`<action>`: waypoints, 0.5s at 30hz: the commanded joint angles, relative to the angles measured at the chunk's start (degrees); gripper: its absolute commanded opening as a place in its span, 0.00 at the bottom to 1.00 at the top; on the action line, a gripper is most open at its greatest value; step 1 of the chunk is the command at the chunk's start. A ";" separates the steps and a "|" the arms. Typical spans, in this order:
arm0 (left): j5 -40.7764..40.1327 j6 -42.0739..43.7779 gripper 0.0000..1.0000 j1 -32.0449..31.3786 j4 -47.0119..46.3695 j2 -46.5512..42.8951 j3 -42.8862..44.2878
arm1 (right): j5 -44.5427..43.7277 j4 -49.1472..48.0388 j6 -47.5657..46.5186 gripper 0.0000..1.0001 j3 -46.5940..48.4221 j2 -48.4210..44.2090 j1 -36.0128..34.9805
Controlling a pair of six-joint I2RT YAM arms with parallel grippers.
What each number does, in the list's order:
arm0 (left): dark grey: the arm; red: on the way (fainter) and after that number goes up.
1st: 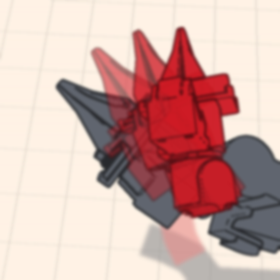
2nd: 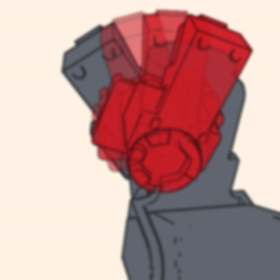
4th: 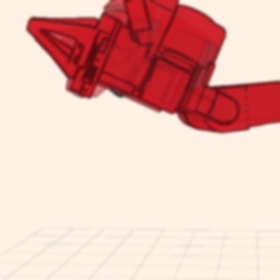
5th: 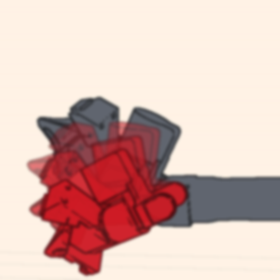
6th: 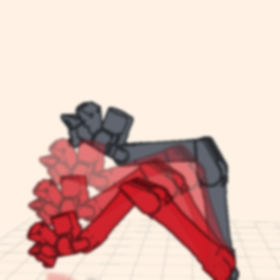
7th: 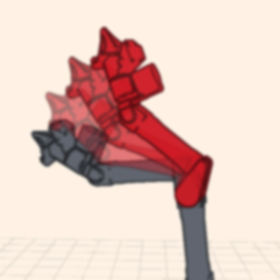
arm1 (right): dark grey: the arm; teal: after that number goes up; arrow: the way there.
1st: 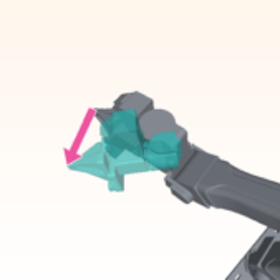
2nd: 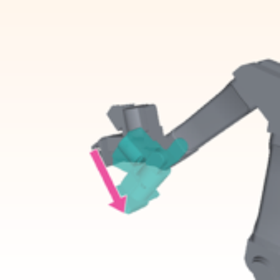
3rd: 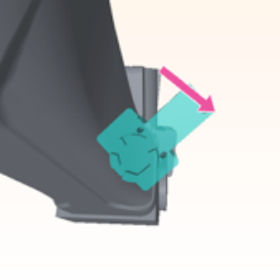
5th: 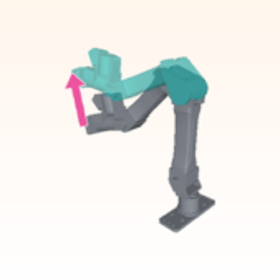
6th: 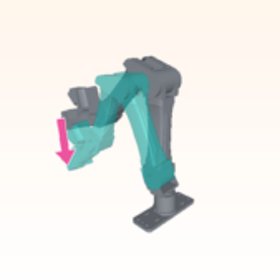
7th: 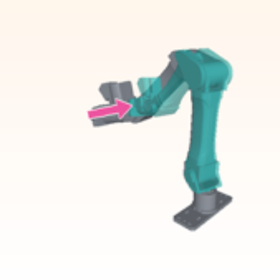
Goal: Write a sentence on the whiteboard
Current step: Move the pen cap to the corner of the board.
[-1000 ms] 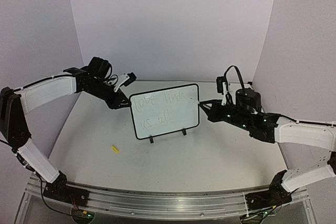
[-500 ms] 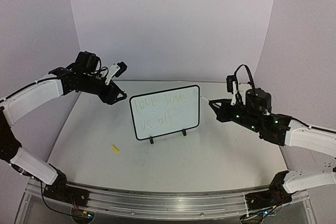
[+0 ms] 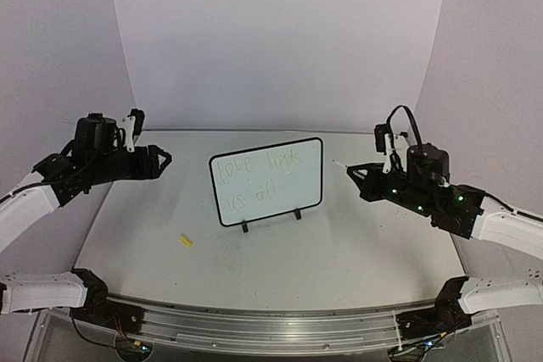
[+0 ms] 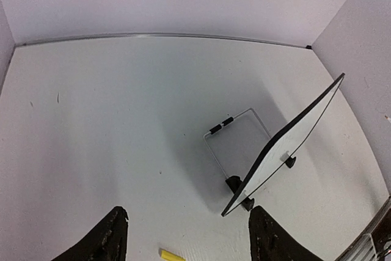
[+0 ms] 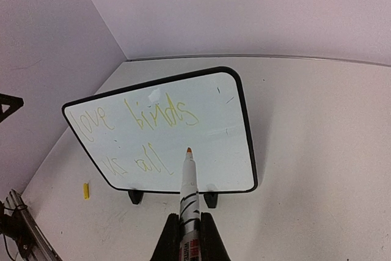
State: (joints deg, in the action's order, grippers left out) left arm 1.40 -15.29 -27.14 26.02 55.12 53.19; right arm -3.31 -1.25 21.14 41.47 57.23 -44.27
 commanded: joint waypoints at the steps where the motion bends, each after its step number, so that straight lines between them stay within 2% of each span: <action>1: -1.65 -16.18 0.67 0.25 -4.21 0.19 -7.65 | 0.93 1.17 0.94 0.00 1.95 -0.25 0.33; 15: 9.34 -25.04 0.63 0.25 -13.68 18.52 -11.69 | 2.01 2.99 1.98 0.00 2.89 2.65 0.32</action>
State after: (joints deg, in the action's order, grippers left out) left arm 6.48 -36.59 -27.05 18.00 70.04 42.89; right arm -1.83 1.61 22.56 41.78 58.66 -44.27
